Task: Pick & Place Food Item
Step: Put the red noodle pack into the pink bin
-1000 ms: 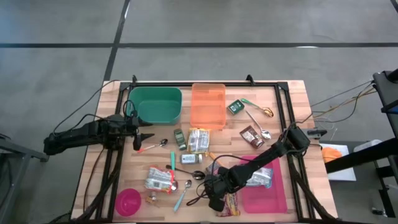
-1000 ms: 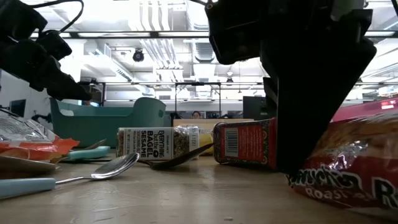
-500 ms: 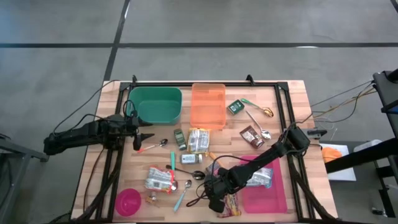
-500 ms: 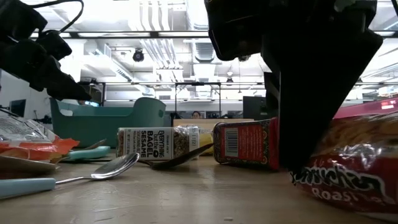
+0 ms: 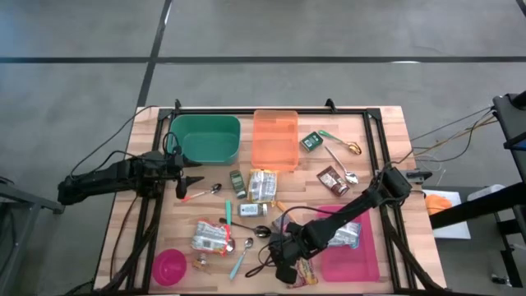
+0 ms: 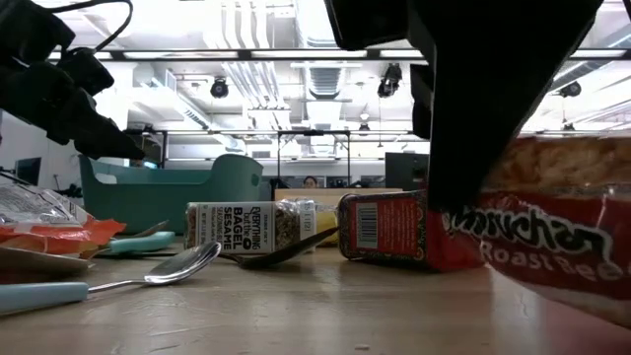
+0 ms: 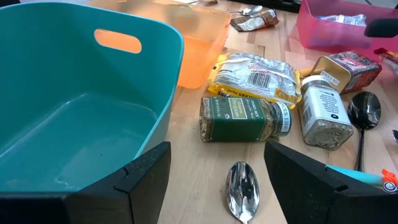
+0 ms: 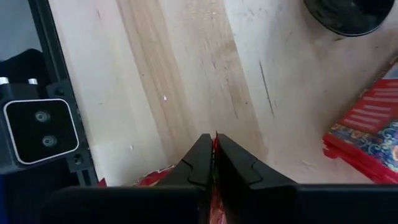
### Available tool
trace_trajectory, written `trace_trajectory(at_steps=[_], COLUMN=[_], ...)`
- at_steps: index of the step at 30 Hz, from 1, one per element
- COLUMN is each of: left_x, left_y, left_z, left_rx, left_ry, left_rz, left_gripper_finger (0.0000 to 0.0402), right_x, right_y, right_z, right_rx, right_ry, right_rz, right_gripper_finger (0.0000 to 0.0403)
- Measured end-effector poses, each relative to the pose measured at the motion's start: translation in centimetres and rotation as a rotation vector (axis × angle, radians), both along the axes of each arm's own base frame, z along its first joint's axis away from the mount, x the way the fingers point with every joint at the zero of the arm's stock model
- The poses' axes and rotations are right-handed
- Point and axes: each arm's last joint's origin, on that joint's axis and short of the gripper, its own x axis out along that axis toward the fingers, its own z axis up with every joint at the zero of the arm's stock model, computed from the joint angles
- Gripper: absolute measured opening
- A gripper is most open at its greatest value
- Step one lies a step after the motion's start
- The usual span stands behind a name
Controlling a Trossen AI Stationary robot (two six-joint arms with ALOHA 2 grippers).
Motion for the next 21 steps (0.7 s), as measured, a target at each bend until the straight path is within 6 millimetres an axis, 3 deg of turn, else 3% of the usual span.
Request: trace_trajectory(at_steps=[21], left_x=[0.0], left_y=[0.0], left_z=[0.0], left_rx=[0.0], left_ry=[-0.001], left_rz=[0.0], left_gripper_finger=[0.0261], right_x=[-0.8], right_y=[1.4], right_z=[4.4], right_rx=[-0.193], right_ry=[-0.012], right_rz=[-0.016], right_gripper_finger=[0.0011])
